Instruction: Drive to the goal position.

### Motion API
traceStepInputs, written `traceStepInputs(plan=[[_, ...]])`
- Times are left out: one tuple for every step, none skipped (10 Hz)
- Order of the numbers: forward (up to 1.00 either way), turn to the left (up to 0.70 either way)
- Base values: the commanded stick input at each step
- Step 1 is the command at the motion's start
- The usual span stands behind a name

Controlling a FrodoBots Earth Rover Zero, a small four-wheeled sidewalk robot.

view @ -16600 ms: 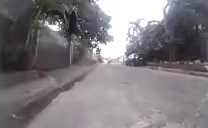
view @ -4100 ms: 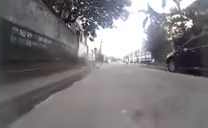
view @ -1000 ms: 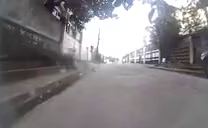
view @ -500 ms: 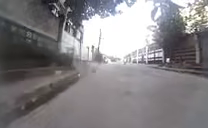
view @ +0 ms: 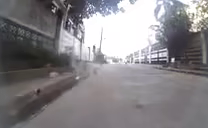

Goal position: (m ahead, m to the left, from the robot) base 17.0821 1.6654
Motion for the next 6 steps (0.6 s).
traceStepInputs(plan=[[1.0, 0.01], [1.0, 0.01], [1.0, 0.01], [1.0, 0.01], [1.0, 0.01], [1.0, 0.01]])
